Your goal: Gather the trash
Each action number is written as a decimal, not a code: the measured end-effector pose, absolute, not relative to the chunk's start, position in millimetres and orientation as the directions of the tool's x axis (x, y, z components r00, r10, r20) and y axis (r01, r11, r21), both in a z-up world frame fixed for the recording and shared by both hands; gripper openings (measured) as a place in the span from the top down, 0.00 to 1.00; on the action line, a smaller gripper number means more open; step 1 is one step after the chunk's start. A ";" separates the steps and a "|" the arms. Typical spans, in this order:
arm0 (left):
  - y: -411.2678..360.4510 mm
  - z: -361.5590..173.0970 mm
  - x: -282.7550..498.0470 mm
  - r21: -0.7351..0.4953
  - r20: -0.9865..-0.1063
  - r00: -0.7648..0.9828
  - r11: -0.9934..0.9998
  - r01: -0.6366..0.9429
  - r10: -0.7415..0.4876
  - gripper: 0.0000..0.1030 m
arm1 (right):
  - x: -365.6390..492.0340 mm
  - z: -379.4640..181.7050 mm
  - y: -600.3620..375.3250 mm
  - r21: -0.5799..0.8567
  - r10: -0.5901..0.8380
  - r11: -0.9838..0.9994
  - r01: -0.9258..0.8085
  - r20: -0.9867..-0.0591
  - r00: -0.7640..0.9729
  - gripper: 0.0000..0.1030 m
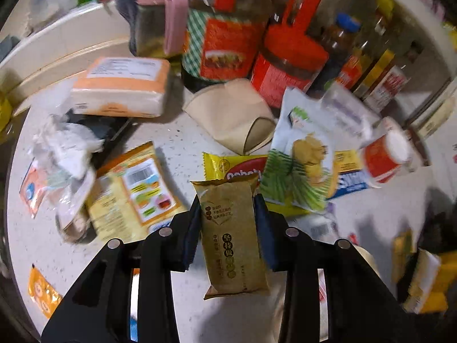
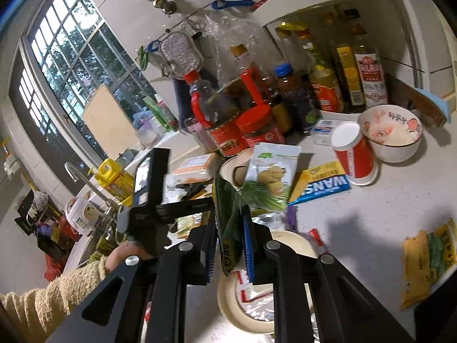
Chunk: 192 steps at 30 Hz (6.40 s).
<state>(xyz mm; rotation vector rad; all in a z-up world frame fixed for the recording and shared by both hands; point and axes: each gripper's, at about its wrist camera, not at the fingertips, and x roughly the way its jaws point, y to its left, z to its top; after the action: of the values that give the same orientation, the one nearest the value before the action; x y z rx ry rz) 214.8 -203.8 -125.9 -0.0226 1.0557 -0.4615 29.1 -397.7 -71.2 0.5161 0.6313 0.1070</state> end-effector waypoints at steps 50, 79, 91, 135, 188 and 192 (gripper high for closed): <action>-49.7 -150.0 -103.4 -0.117 -0.879 0.346 0.852 0.510 -0.328 0.13 | -106.8 -139.7 -238.2 0.300 0.308 0.949 -0.095 -0.828 0.468 0.05; -24.4 -54.9 -29.5 0.002 -0.750 0.647 0.978 0.210 -0.137 0.13 | -53.2 -34.8 -224.7 0.214 0.156 0.977 -0.008 -0.684 0.713 0.05; -18.1 -41.4 -25.6 0.009 -0.729 0.677 0.987 0.157 -0.101 0.13 | -50.7 -31.2 -221.2 0.217 0.158 0.976 -0.010 -0.678 0.718 0.05; -4.1 -1.2 -21.1 -0.005 -0.655 0.755 0.999 0.037 -0.031 0.13 | -39.0 3.5 -207.9 0.177 0.119 0.984 -0.010 -0.619 0.776 0.05; -3.6 -1.0 -18.9 -0.002 -0.655 0.754 0.999 0.053 -0.041 0.13 | -41.4 3.2 -206.2 0.181 0.112 0.983 0.003 -0.621 0.775 0.05; -4.1 -1.1 -18.9 0.001 -0.655 0.754 0.998 0.055 -0.041 0.13 | -41.9 2.9 -205.9 0.182 0.111 0.983 0.005 -0.622 0.775 0.05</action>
<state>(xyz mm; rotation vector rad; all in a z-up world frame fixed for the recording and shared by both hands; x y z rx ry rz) -18.9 -4.1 -1.1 0.0206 0.7143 -0.0523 -41.9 -205.9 2.9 0.1770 0.6829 0.0579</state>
